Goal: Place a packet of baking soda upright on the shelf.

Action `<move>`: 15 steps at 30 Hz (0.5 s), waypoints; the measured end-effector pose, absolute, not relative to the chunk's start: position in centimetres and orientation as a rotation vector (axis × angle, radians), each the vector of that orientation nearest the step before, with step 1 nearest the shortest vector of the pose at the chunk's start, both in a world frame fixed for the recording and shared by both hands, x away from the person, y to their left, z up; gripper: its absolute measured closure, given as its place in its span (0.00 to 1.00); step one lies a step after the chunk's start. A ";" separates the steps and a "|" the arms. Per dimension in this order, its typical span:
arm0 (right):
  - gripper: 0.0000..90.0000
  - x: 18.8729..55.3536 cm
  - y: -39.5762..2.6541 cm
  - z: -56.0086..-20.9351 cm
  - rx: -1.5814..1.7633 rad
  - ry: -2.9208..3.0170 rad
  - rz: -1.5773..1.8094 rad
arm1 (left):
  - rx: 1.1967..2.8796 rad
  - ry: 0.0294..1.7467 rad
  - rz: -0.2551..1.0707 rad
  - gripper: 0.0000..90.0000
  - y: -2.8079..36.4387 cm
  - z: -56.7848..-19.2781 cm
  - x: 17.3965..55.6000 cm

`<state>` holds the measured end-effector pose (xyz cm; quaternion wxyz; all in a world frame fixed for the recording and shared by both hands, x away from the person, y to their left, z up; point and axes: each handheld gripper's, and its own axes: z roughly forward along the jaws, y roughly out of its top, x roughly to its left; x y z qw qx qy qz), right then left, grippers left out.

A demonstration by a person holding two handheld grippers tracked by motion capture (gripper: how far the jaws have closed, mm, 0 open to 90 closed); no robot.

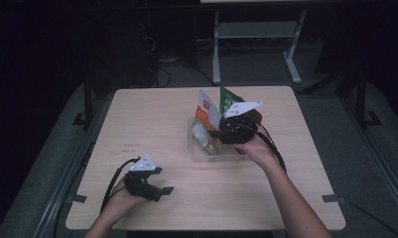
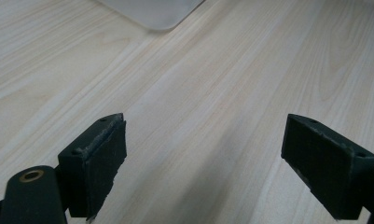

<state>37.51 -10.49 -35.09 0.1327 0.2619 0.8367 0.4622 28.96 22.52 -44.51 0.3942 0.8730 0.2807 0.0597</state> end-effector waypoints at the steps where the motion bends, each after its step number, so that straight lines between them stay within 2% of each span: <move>1: 0.55 37.4 -10.6 -35.1 0.769 2.426 1.347 | 2.213 0.710 0.153 0.15 22.5 -44.5 28.9; 10: 0.45 35.8 -11.5 -35.6 0.802 2.431 1.319 | 2.226 0.691 0.163 0.15 22.3 -44.6 28.7; 15: 0.43 34.8 -12.2 -36.0 0.793 2.426 1.310 | 2.246 0.667 0.170 0.15 22.2 -44.6 28.7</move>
